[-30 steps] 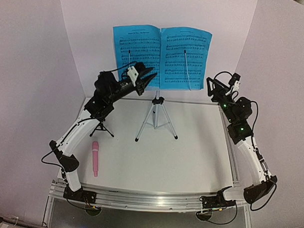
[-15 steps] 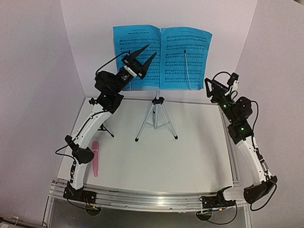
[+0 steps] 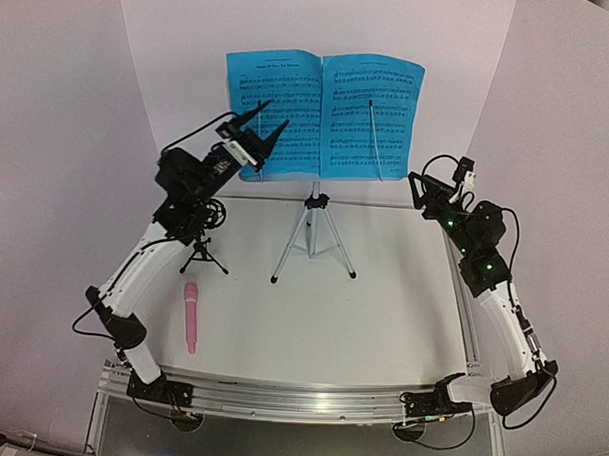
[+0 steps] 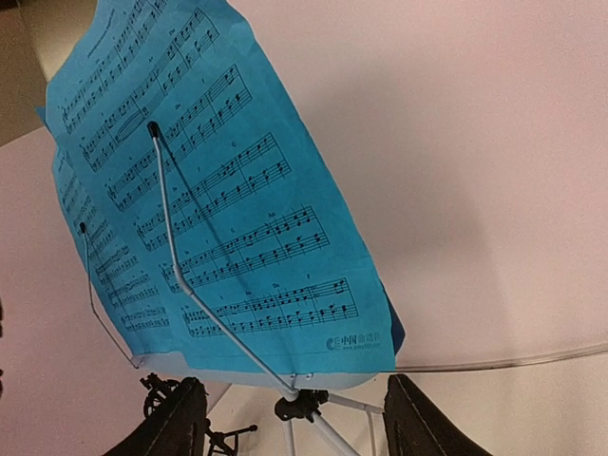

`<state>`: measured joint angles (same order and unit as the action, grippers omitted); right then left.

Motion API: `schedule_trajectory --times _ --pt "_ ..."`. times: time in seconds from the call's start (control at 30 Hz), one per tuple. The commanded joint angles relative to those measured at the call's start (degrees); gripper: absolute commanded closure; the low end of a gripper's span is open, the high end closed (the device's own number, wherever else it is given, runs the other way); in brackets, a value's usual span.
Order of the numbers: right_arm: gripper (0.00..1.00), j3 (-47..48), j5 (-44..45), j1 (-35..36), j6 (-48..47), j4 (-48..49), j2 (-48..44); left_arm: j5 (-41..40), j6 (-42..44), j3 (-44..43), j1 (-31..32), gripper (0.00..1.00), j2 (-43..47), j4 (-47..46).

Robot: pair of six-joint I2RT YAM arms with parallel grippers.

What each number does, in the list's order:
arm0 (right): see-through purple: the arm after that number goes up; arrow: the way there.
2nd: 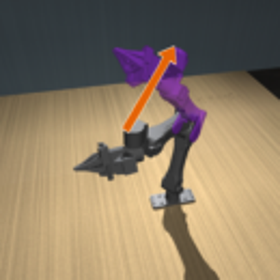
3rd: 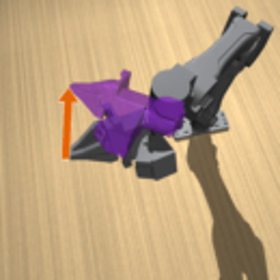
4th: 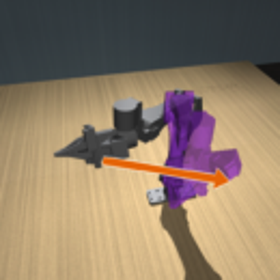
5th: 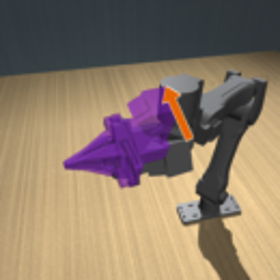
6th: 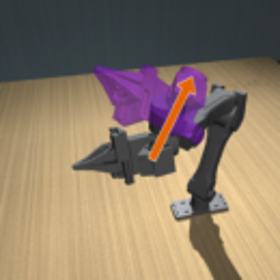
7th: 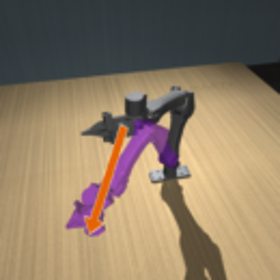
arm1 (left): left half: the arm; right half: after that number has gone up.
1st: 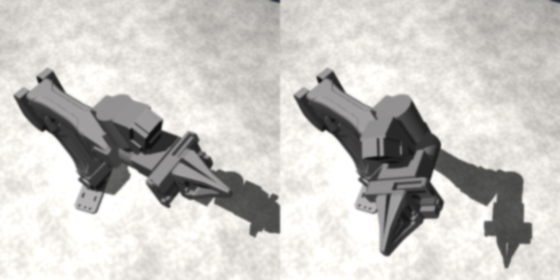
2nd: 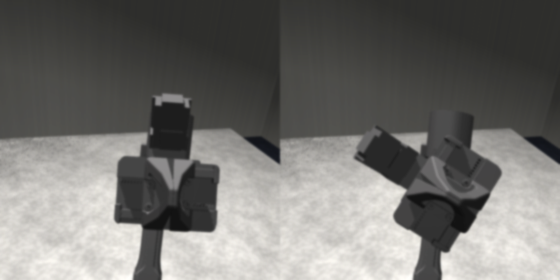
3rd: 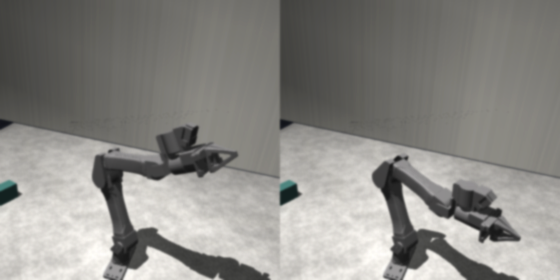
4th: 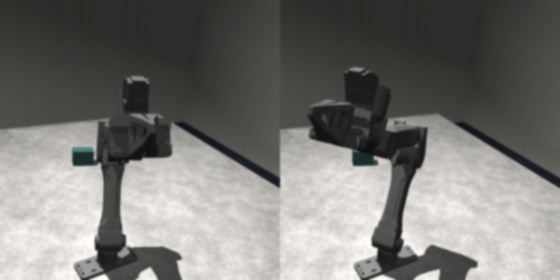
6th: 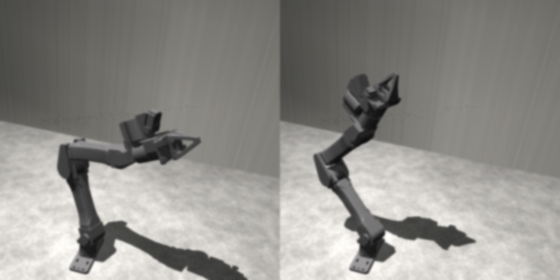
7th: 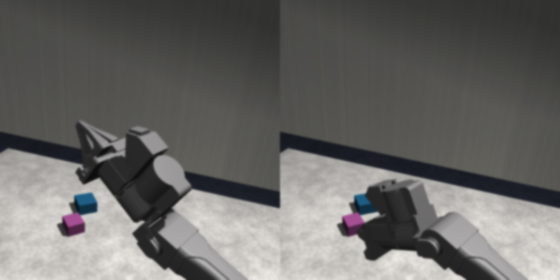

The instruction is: Set up the instrument practice props

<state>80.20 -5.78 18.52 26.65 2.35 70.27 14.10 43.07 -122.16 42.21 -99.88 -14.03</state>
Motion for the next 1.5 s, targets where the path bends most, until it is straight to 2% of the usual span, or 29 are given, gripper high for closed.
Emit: schedule_trajectory --times 0.0,0.17,0.33,0.5,0.57,0.73,0.83,0.93,1.03,1.13,1.2,1.3,1.47 --pt "0.38 -0.18 0.47 0.01 -1.19 -6.19 -1.89 -9.26 -0.81 1.83 0.12 0.49 12.97 12.73" --pt "0.38 -6.82 1.71 -0.03 0.56 -9.05 -4.42 -23.37 -3.91 10.77 -0.02 0.38 24.33 22.28" --pt "0.38 -13.94 1.17 -0.05 4.7 -11.9 -3.92 -36.68 -9.72 24.47 -1.69 0.29 36.44 28.45" --pt "0.38 -17.92 -1.37 0.04 9.16 -13.13 -0.58 -34.85 -28.66 35.91 -16.93 0.27 46.0 43.48" --pt "0.37 -18.54 -1.78 0.24 9.99 -13.9 0.71 -32.44 -35.25 41.73 -21.49 0.27 50.34 49.8" --pt "0.37 -19.46 -1.44 1.57 10.98 -14.55 2.86 -23.55 -57.83 54.66 -31.64 0.28 56.29 65.2" --pt "0.36 -18.99 -1.05 2.45 10.73 -15.1 3.91 -16.29 -64.28 62.69 -33.87 0.29 56.57 65.55" --pt "0.35 -18.1 -0.3 3.16 9.99 -16.36 4.53 -11.29 -67.5 64.77 -33.93 0.28 48.99 64.2" --pt "0.33 -17.72 0.47 3.6 8.7 -17.64 4.75 -6.09 -66.46 63.69 -33.93 0.24 37.03 65.14" --pt "0.31 -18.01 1.67 3.8 7.72 -18.61 4.37 -5.08 -55.86 64.26 -33.88 0.19 29.49 60.16" --pt "0.31 -18.48 1.96 3.81 7.31 -18.87 3.79 -8.0 -49.14 65.05 -34.45 0.17 27.01 57.94" --pt "0.3 -19.07 2.04 3.81 6.63 -19.41 3.25 -3.03 -42.67 64.36 -35.25 0.13 23.45 57.84" --pt "0.3 -19.5 2.8 3.8 6.01 -19.67 2.6 -10.03 -37.24 62.48 -33.67 0.11 15.56 60.09"
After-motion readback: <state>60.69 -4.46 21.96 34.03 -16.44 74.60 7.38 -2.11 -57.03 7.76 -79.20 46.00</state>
